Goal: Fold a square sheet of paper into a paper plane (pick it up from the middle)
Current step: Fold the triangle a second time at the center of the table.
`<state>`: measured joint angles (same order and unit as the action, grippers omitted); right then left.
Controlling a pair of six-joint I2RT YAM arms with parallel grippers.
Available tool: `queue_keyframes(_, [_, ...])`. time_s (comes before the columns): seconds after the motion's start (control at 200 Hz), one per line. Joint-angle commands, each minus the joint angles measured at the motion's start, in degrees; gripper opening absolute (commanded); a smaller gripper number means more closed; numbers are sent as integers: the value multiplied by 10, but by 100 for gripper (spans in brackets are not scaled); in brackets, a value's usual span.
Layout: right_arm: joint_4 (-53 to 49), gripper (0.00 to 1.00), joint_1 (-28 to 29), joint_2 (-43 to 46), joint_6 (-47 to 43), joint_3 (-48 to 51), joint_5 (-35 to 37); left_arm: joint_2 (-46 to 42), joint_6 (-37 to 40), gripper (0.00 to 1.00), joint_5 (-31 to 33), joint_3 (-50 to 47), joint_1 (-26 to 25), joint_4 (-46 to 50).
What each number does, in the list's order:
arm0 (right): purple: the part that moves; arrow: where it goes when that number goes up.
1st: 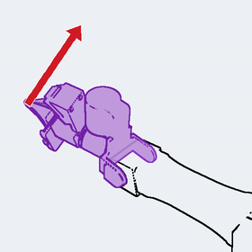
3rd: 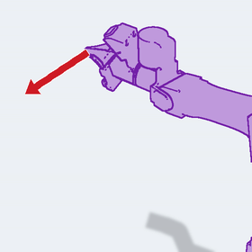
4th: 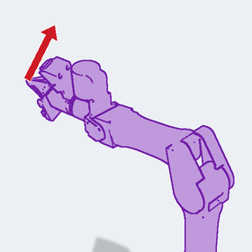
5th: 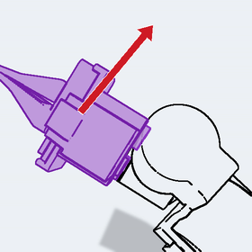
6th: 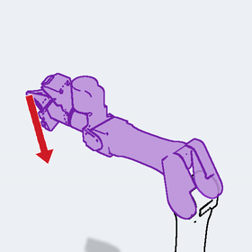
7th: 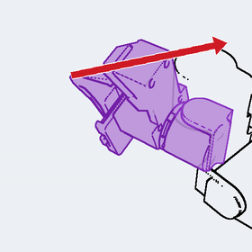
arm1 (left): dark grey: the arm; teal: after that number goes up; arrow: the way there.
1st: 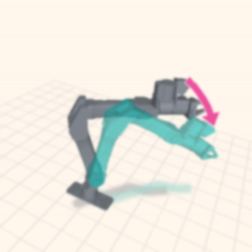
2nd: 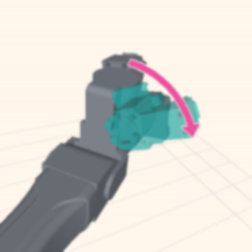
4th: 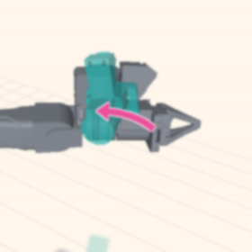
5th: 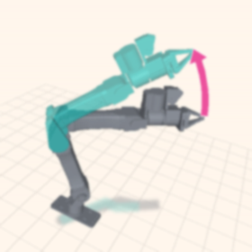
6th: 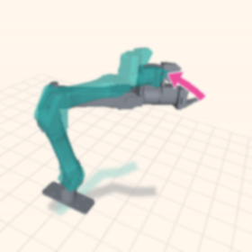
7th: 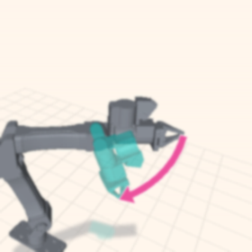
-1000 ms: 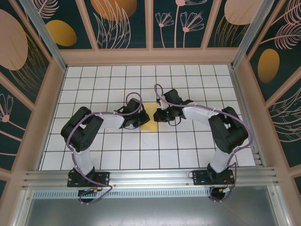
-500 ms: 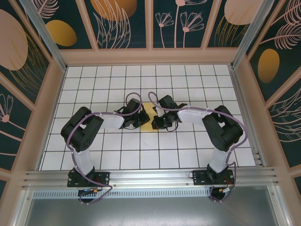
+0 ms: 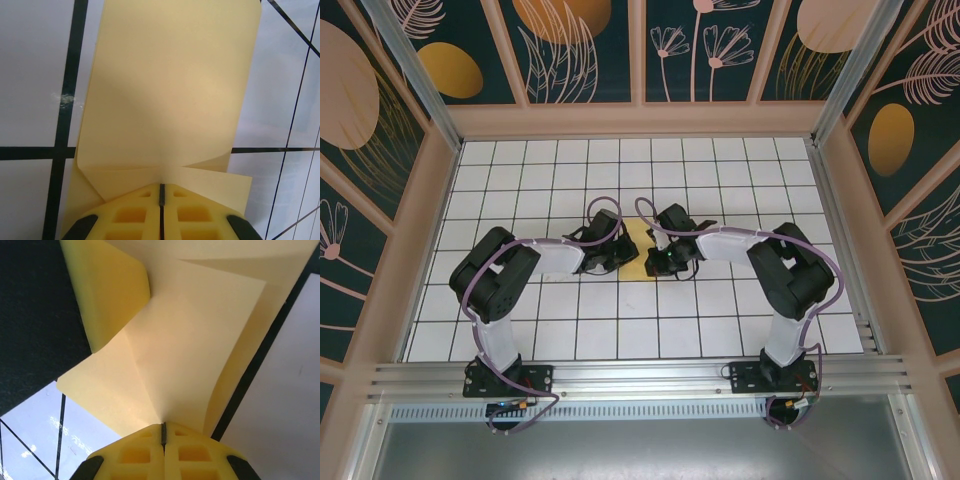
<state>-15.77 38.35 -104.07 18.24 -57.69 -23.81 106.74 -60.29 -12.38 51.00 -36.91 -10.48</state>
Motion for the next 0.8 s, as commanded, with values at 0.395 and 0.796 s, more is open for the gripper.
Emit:
queue_keyframes(0.395, [4, 6, -5, 13, 1, 24, -42, 24, -4, 10, 30, -17, -5, 58])
queue_keyframes(0.796, [23, 9, -25, 22, 14, 5, -56, 22, -4, 10, 22, -21, -5, 47])
